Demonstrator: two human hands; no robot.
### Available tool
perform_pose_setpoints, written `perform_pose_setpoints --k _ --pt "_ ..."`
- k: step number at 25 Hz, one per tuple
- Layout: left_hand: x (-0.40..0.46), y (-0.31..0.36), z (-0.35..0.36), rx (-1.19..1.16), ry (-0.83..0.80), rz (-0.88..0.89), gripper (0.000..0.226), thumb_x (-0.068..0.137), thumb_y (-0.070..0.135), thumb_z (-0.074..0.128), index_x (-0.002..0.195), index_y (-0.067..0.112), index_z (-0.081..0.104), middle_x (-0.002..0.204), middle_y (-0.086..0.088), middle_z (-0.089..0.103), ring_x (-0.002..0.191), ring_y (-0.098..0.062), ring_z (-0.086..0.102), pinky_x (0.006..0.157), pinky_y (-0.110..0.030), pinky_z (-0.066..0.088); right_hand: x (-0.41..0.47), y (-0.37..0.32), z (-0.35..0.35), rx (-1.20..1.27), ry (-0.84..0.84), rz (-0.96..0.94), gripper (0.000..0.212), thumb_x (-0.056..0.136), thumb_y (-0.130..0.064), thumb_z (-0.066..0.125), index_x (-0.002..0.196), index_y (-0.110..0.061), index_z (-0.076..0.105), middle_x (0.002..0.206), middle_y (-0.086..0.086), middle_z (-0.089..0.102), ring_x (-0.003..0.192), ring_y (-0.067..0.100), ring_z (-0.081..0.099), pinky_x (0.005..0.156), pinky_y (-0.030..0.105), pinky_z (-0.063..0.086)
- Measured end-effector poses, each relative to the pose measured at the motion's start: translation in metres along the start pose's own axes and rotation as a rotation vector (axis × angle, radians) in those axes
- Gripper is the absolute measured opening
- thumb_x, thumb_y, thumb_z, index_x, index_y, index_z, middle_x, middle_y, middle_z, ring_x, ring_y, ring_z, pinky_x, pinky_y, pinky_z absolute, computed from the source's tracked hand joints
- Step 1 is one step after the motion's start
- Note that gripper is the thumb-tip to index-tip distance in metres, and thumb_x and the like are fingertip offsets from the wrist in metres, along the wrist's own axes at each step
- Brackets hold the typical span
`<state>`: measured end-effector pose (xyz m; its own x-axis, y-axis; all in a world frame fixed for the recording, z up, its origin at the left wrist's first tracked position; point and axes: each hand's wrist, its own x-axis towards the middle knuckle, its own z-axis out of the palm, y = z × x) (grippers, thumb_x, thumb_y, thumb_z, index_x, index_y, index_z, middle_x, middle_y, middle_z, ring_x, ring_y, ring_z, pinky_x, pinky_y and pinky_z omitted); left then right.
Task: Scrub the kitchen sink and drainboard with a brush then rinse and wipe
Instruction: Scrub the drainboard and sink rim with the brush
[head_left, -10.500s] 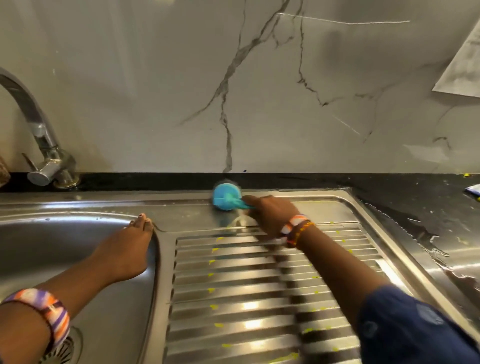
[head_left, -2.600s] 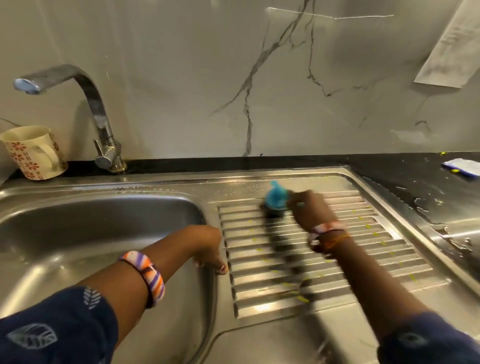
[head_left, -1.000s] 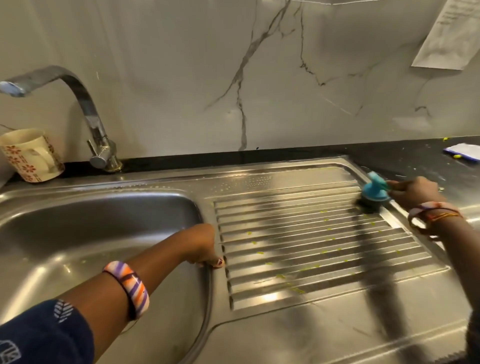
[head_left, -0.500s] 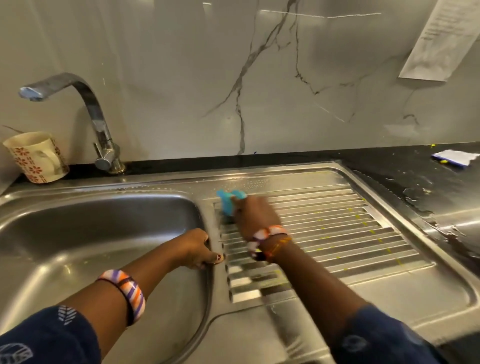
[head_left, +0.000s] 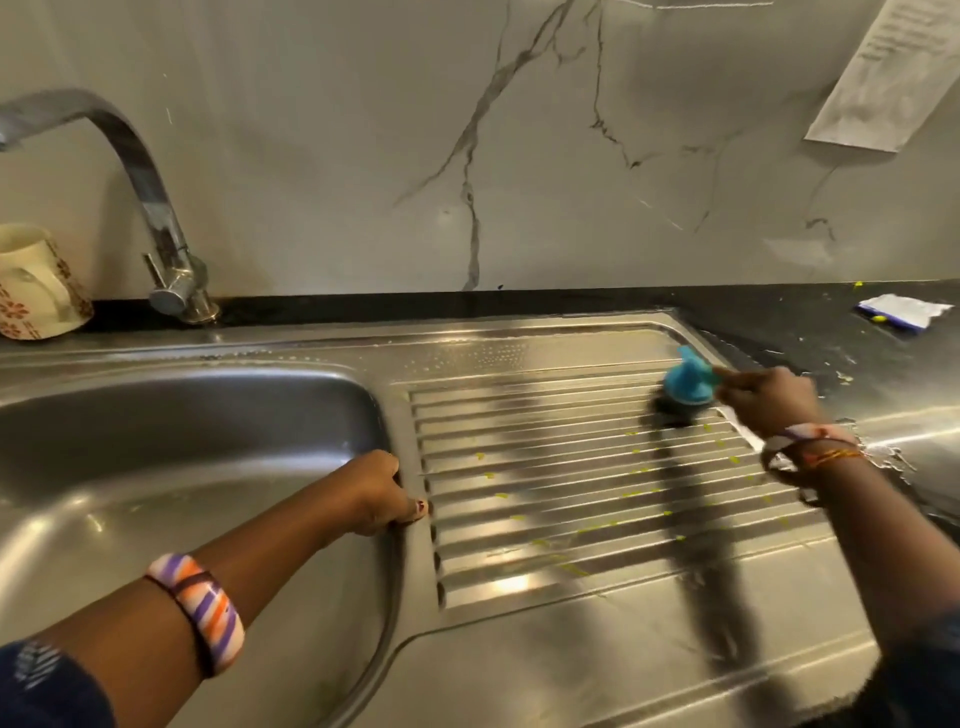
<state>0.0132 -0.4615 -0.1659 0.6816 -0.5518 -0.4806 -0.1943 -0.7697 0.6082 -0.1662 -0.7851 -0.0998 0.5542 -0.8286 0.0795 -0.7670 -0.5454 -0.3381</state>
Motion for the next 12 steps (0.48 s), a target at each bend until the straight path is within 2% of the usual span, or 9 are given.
perform_pose_setpoints --k 2,5,8,10,12 --pt "0.000 0.004 0.001 0.028 0.003 -0.042 0.030 0.084 0.023 0.068 0.104 0.004 0.055 0.096 -0.013 0.063 0.088 -0.024 0.062 0.079 -0.031 0.053 0.016 0.016 -0.008 -0.174 0.004 0.059 0.029 0.094 -0.027 0.052 0.116 -0.015 0.066 0.105 0.021 0.064 0.087 0.033 0.060 0.081 0.038 0.049" --pt "-0.002 0.006 0.002 0.039 -0.004 -0.054 0.035 0.086 0.024 0.066 0.111 0.003 0.054 0.106 -0.016 0.064 0.095 -0.026 0.063 0.082 -0.032 0.052 0.031 0.011 -0.020 -0.263 -0.133 0.031 0.029 0.093 -0.022 0.053 0.115 -0.006 0.065 0.095 0.015 0.059 0.082 0.028 0.054 0.075 0.033 0.044" --pt "-0.002 0.006 0.003 0.020 -0.010 -0.071 0.033 0.087 0.023 0.065 0.111 0.003 0.054 0.103 -0.016 0.064 0.084 -0.024 0.060 0.076 -0.030 0.052 0.035 0.000 -0.040 -0.394 -0.196 0.060 0.034 0.091 -0.024 0.057 0.112 0.002 0.063 0.090 0.015 0.056 0.082 0.026 0.053 0.070 0.031 0.039" --pt "0.000 0.008 0.003 0.022 -0.015 -0.097 0.032 0.087 0.021 0.064 0.110 0.001 0.055 0.095 -0.015 0.062 0.079 -0.023 0.056 0.071 -0.029 0.049 0.037 0.003 -0.036 -0.247 -0.160 0.038 0.033 0.093 -0.022 0.054 0.120 -0.005 0.061 0.099 0.016 0.061 0.084 0.029 0.054 0.073 0.033 0.041" --pt "0.002 0.008 0.003 0.022 -0.022 -0.111 0.030 0.088 0.020 0.063 0.110 0.000 0.056 0.093 -0.015 0.061 0.078 -0.024 0.055 0.071 -0.028 0.048 0.034 0.004 -0.018 -0.028 -0.082 0.004 0.034 0.094 -0.018 0.051 0.127 -0.009 0.056 0.118 0.021 0.061 0.097 0.035 0.056 0.085 0.038 0.044"
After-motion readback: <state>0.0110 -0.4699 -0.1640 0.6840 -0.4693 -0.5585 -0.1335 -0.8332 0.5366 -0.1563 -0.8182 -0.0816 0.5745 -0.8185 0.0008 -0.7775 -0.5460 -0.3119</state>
